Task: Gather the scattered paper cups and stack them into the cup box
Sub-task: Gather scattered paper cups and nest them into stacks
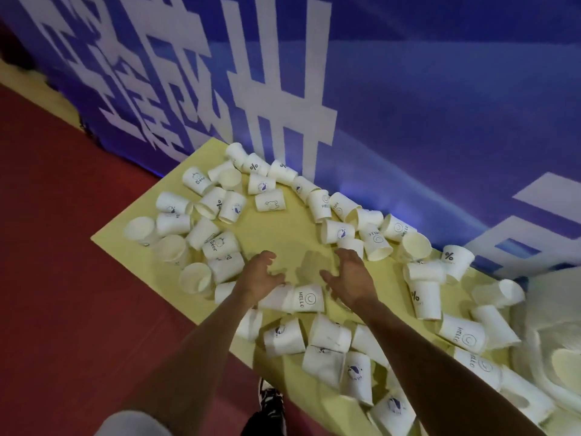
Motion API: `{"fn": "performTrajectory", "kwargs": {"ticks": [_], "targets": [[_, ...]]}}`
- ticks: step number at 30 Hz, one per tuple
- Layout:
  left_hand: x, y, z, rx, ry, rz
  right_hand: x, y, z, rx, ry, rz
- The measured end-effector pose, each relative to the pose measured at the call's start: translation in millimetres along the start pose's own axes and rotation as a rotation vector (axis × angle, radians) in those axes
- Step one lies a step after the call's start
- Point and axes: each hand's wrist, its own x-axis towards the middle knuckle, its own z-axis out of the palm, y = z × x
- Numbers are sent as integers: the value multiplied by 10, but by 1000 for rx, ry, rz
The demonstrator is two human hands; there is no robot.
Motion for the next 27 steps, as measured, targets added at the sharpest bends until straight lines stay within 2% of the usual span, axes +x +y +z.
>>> {"fn": "performTrajectory", "kwargs": {"ticks": [14, 22, 27], "targets": [[721, -655, -1091, 55, 179, -81, 919, -1067, 708, -69, -128, -126], [1018, -872, -1040, 227, 45, -113, 1509, -1243, 860, -193, -124, -159], [1170, -863, -968, 328, 21, -40, 1925, -1321, 904, -333, -72, -228]]}}
